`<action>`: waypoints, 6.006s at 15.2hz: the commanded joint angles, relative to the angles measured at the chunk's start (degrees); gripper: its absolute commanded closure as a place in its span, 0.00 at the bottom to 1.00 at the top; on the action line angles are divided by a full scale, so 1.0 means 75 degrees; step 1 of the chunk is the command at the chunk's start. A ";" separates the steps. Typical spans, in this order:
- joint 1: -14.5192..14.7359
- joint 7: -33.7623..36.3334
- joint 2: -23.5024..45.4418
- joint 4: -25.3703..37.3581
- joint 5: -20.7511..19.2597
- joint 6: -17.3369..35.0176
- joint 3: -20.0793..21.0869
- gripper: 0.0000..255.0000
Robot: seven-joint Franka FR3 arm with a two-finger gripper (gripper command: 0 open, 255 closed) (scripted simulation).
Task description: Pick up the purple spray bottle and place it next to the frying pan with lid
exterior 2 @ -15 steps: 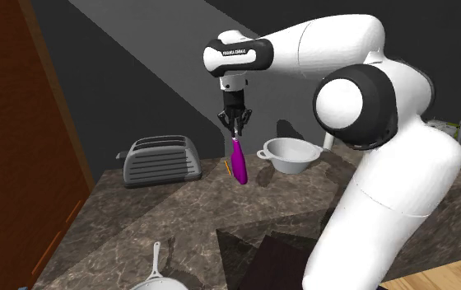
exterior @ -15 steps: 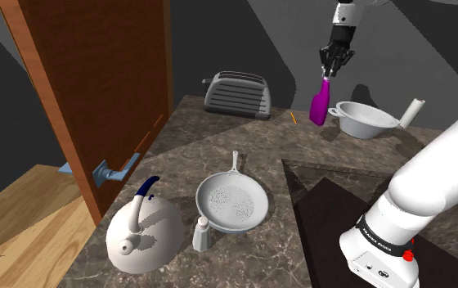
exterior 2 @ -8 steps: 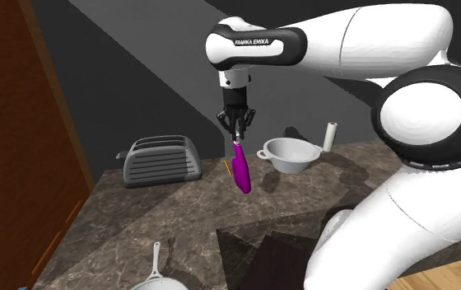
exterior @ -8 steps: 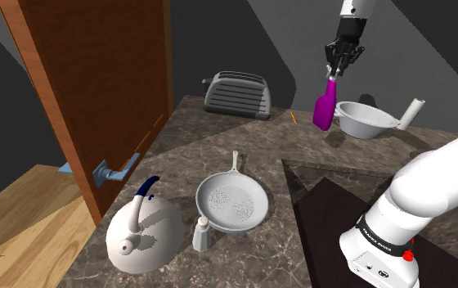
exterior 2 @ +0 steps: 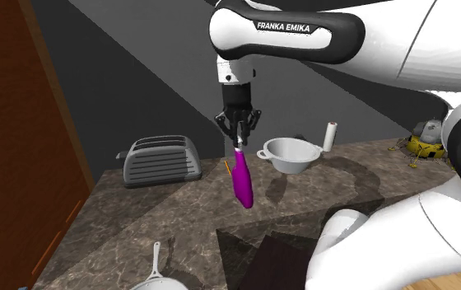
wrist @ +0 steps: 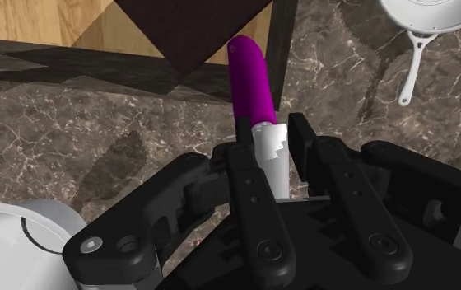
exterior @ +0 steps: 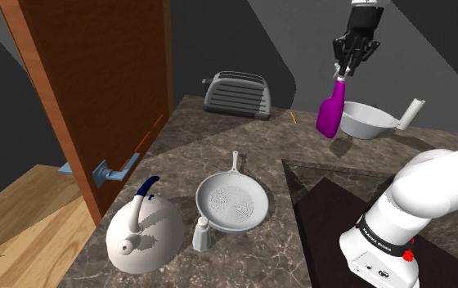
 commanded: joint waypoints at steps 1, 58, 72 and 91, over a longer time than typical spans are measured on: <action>0.0049 0.0259 -0.0285 -0.0052 0.0126 -0.0252 0.0224 1.00; 0.0768 0.4164 -0.4293 -0.2526 0.4251 -0.1223 0.4408 1.00; 0.1047 0.4011 -0.5003 -0.4147 0.4807 -0.0306 0.4982 1.00; 0.1414 0.3906 -0.5451 -0.5556 0.5609 0.0642 0.5811 1.00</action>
